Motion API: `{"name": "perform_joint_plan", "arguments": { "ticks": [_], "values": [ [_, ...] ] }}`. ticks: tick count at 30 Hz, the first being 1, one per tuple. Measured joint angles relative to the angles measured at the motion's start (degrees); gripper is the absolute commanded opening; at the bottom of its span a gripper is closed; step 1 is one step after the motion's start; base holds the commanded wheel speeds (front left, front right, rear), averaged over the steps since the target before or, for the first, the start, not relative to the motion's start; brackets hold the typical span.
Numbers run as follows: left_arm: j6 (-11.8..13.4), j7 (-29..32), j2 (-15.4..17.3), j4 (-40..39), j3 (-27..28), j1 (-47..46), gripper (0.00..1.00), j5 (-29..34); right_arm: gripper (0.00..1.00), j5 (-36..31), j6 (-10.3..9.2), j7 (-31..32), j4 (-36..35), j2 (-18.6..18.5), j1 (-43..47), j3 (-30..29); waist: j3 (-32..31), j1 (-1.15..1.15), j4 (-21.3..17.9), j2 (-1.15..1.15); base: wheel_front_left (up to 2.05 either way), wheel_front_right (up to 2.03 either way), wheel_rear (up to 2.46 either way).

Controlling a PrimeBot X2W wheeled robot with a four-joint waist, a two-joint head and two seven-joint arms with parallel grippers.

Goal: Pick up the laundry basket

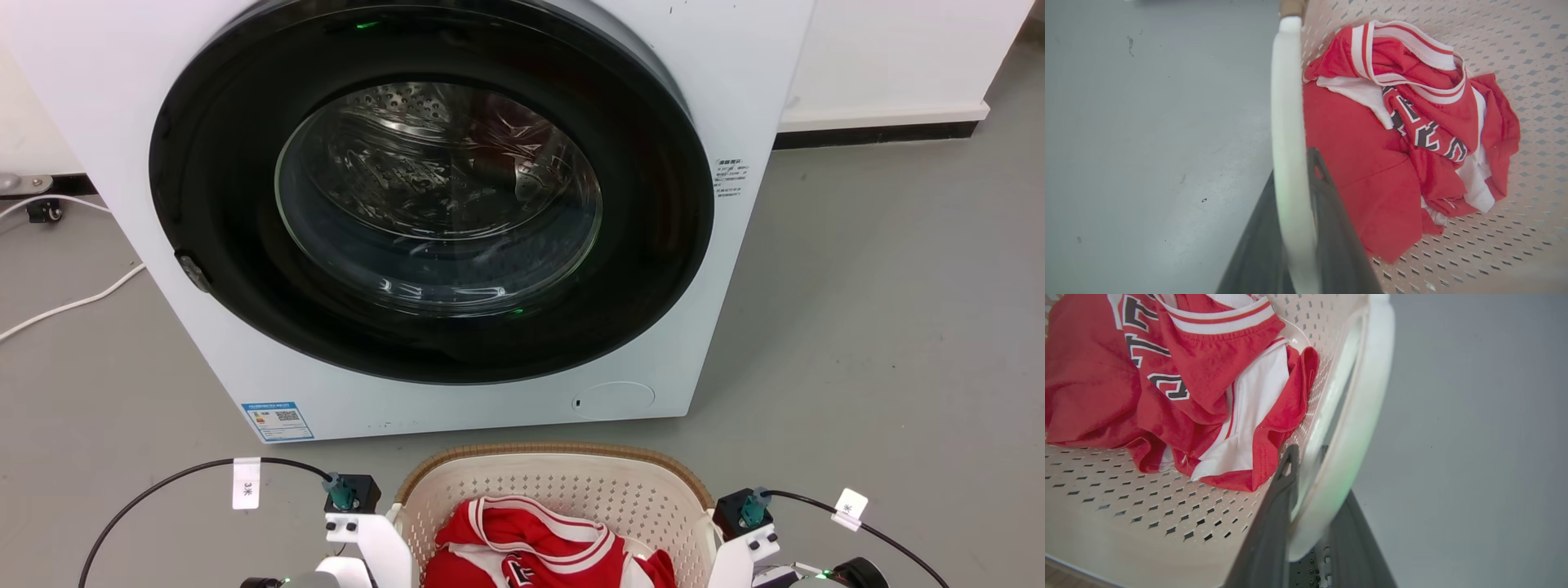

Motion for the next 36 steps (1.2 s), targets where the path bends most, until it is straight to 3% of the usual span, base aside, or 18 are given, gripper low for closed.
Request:
{"name": "perform_joint_plan", "arguments": {
  "ticks": [36],
  "values": [
    [0.0,-0.8,0.5,0.6,-6.3,-0.3,0.00,-6.5,0.00,7.6,0.00,-1.2,1.1,-0.4,-1.0,7.3,0.2,0.01,0.3,0.00,0.00,0.00,0.00]
  ]
}}
